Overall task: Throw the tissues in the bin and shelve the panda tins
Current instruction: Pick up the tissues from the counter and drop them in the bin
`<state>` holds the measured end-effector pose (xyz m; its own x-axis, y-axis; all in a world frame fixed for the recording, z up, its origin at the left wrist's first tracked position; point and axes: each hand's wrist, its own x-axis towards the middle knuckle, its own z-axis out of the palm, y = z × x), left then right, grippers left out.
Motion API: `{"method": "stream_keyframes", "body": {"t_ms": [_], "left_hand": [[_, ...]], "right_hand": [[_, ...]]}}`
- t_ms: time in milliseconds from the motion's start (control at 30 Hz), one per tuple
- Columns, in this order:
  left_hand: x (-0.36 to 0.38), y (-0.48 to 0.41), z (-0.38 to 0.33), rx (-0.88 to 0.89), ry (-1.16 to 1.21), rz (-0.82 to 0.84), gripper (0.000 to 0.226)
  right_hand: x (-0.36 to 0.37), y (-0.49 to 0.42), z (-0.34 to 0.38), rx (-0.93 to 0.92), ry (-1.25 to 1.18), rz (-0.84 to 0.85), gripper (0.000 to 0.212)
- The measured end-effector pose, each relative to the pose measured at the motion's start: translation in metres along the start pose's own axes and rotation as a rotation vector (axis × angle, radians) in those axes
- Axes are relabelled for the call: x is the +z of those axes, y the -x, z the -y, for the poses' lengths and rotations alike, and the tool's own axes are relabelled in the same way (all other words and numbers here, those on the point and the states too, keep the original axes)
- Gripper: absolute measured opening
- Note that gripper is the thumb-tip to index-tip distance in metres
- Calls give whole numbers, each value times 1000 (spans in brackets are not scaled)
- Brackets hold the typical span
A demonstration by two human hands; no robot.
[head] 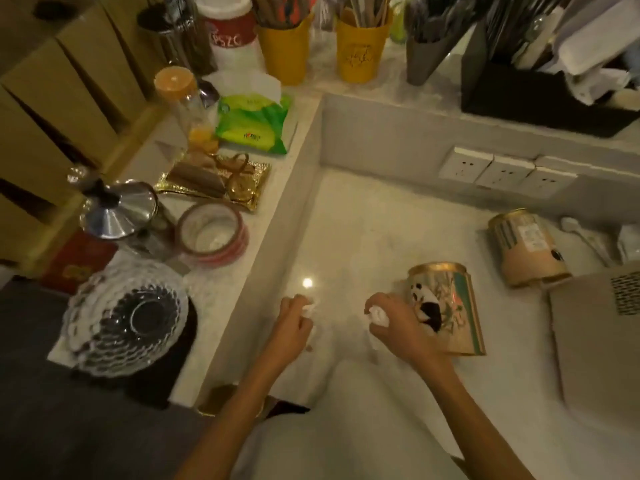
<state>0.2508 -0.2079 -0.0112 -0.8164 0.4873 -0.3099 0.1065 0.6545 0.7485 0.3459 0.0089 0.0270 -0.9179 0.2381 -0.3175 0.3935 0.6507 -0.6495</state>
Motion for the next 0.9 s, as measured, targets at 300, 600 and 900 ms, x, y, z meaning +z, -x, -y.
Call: {"method": "stream_keyframes", "body": {"t_ms": [300,600,900], "left_hand": [[34,176,35,-300,145,-229,27],[88,295,50,-634,231,-394,18],[55,338,89,-644,274,-482,26]], "right_hand": [[40,89,-59,300,-382,204,21],[43,83,-12,-69,-208,602,25],[131,121,82,39,-193,753,34]]}}
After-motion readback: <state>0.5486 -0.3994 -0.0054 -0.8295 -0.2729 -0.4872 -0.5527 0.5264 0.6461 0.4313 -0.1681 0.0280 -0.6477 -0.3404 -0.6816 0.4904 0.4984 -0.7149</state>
